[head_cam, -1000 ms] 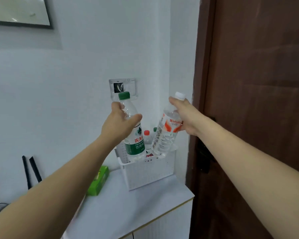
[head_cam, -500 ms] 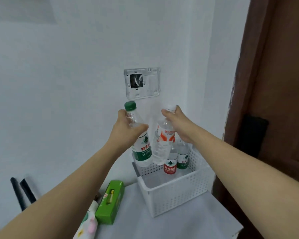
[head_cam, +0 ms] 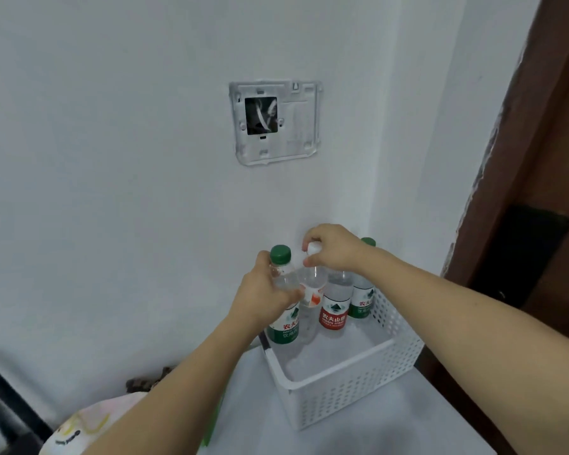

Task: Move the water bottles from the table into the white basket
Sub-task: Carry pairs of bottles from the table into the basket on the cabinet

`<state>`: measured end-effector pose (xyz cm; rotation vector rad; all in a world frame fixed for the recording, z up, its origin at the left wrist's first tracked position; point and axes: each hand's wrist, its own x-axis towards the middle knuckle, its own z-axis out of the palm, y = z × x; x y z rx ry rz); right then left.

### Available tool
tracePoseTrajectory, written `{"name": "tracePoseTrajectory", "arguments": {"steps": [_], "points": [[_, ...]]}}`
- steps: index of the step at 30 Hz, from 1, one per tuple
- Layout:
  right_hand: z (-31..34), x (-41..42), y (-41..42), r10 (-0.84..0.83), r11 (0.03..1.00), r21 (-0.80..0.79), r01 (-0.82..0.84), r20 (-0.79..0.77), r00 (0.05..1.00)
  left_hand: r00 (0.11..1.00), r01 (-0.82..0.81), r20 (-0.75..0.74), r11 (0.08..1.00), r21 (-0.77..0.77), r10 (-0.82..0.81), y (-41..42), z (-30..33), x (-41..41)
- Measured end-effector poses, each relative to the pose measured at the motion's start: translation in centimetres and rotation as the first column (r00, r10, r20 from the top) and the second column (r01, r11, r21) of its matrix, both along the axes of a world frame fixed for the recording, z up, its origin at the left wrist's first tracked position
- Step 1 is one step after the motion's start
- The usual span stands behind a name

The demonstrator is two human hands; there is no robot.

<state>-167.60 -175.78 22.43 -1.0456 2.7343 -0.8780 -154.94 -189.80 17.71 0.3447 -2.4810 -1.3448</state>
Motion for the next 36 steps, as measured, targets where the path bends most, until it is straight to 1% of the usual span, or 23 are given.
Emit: {"name": "tracePoseTrajectory", "arguments": {"steps": [3, 6, 7, 9, 10, 12, 17, 19, 21, 25, 28, 30, 33, 36], "points": [[-1.1, 0.1, -0.9, 0.091, 0.991, 0.105, -0.081, -0.094, 0.991, 0.999, -0.004, 0.04, 0.999, -0.05, 0.006, -0.1, -1.7, -0.7], [-1.7, -0.2, -0.9, 0.105, 0.987, 0.138, -0.088, -0.12, 0.987, 0.997, -0.022, 0.067, 0.989, -0.144, 0.032, -0.1, -2.8, -1.1], [-1.8, -0.3, -0.8, 0.108, 0.986, 0.143, -0.09, -0.124, 0.986, 0.994, -0.059, 0.08, 0.973, -0.224, 0.078, -0.2, -3.1, -1.2], [-1.9, -0.5, -0.7, 0.119, 0.983, 0.153, -0.099, -0.127, 0.985, 0.972, -0.154, 0.089, 0.876, -0.457, 0.218, -0.6, -3.9, -1.3], [-1.9, -0.5, -0.7, 0.123, 0.982, 0.157, -0.102, -0.128, 0.984, 0.959, -0.192, 0.082, 0.837, -0.513, 0.271, -0.7, -4.2, -1.4], [-1.9, -0.7, -0.6, 0.127, 0.981, 0.162, -0.104, -0.137, 0.982, 0.947, -0.228, 0.075, 0.822, -0.522, 0.311, -0.8, -4.5, -1.6], [-2.2, -0.6, -1.1, 0.129, 0.978, 0.183, -0.102, -0.139, 0.982, 0.937, -0.21, 0.093, 0.756, -0.62, 0.337, -0.9, -4.9, -2.0], [-2.4, -0.4, -1.4, 0.12, 0.978, 0.184, -0.094, -0.134, 0.984, 0.93, -0.215, 0.098, 0.742, -0.635, 0.353, -1.0, -5.0, -2.0], [-2.6, -0.3, -1.5, 0.121, 0.977, 0.191, -0.093, -0.145, 0.982, 0.928, -0.213, 0.114, 0.754, -0.621, 0.355, -1.1, -5.0, -1.9], [-2.8, 0.4, -1.1, 0.095, 0.981, 0.179, -0.07, -0.134, 0.986, 0.93, -0.208, 0.171, 0.85, -0.484, 0.325, -1.4, -5.0, -1.7], [-2.2, 1.5, -0.2, 0.084, 0.985, 0.16, -0.066, -0.103, 0.991, 0.934, -0.234, 0.164, 0.889, -0.394, 0.318, -1.3, -4.0, -1.3], [-1.4, 2.6, 0.7, 0.081, 0.99, 0.126, -0.069, -0.096, 0.992, 0.943, -0.246, 0.13, 0.905, -0.348, 0.306, -1.0, -2.9, -0.9], [0.2, 4.7, 3.0, 0.046, 0.997, 0.059, -0.041, -0.096, 0.994, 0.959, -0.262, 0.019, 0.911, -0.32, 0.283, 0.2, -1.0, 0.4], [2.2, 7.2, 6.6, -0.013, 1.0, -0.002, 0.013, -0.119, 0.993, 0.962, -0.273, -0.11, 0.864, -0.424, 0.25, 1.9, 1.2, 2.1]]}}
